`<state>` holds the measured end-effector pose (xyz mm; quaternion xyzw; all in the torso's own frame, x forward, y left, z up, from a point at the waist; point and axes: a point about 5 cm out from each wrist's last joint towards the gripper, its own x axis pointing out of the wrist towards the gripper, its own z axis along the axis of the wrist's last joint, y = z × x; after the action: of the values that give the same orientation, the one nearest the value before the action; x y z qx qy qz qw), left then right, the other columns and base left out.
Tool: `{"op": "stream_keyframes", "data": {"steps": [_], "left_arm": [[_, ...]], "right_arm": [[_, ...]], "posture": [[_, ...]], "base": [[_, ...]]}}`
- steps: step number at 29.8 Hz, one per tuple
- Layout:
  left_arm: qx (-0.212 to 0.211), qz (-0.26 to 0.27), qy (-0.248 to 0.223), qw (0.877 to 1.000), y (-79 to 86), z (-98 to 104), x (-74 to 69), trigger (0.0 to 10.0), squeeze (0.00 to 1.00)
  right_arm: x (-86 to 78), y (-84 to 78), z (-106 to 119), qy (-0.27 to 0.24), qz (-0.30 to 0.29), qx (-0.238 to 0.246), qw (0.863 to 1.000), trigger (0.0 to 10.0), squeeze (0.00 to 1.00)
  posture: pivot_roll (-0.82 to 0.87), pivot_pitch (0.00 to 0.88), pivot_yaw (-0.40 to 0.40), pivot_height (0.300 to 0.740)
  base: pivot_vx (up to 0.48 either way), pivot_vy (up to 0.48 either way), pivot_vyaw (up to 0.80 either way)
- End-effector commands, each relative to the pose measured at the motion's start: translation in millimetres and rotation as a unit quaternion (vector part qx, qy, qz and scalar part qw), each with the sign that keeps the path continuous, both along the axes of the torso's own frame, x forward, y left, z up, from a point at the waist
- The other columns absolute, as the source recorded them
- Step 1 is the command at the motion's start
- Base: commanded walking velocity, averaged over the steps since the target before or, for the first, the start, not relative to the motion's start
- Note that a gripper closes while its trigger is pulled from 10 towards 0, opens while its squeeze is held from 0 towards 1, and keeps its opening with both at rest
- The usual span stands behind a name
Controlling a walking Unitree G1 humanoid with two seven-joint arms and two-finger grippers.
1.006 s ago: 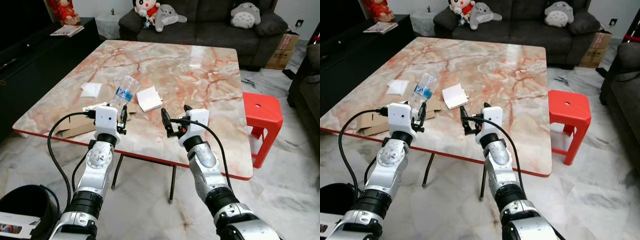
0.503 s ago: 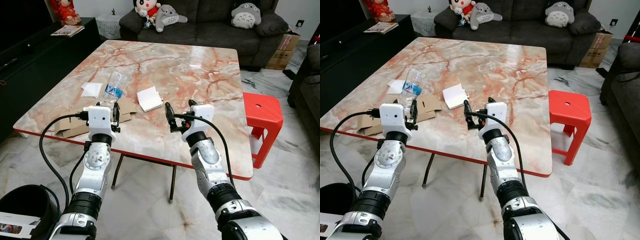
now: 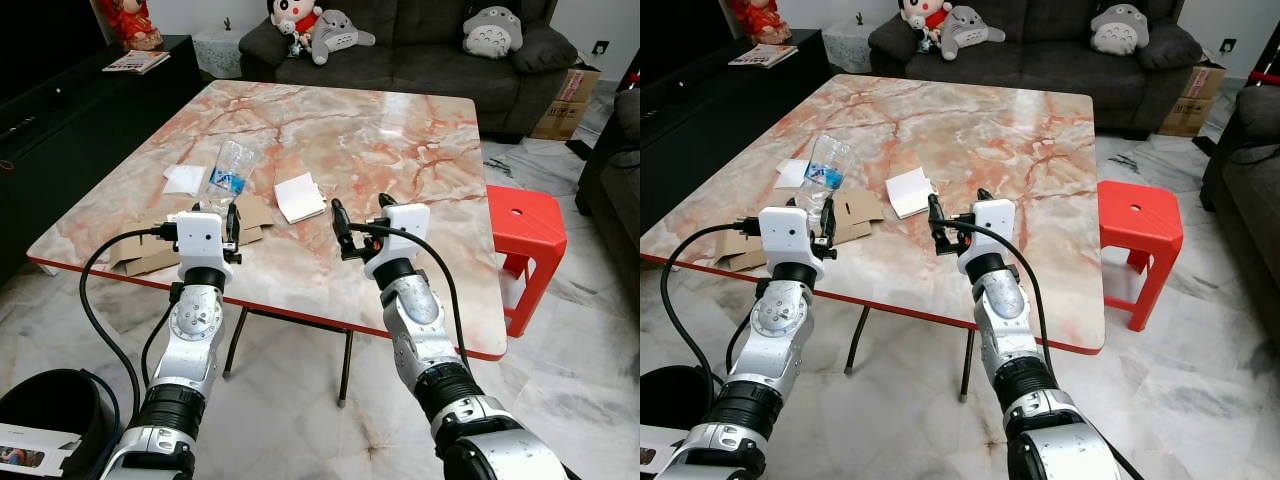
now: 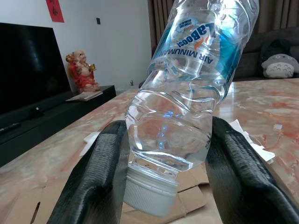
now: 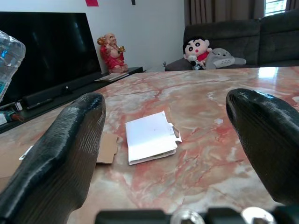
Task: Picking trash to rubbish bin
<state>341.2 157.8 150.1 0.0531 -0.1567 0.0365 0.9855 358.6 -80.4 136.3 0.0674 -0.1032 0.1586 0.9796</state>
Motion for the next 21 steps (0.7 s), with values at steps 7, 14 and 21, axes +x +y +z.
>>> {"op": "stream_keyframes", "data": {"steps": [7,14,21], "left_arm": [[0.002,-0.009,-0.011,1.000,-3.5,3.7,0.6,10.0,0.00],[0.001,-0.012,-0.012,1.000,-4.0,3.3,0.3,10.0,0.00],[0.001,-0.013,-0.012,1.000,-4.1,3.5,0.6,10.0,0.00]], "right_arm": [[1.9,1.0,3.9,-0.004,0.003,-0.001,1.000,10.0,0.00],[1.2,2.1,3.2,-0.005,0.006,-0.008,1.000,10.0,0.00],[-0.1,5.3,2.2,-0.005,0.014,-0.003,1.000,10.0,0.00]], "posture": [[-0.03,0.000,0.027,0.740],[-0.03,0.000,0.029,0.740],[-0.03,0.000,0.029,0.740]], "base": [[0.000,0.000,0.00],[0.000,0.000,0.00],[0.000,0.000,0.12]]}}
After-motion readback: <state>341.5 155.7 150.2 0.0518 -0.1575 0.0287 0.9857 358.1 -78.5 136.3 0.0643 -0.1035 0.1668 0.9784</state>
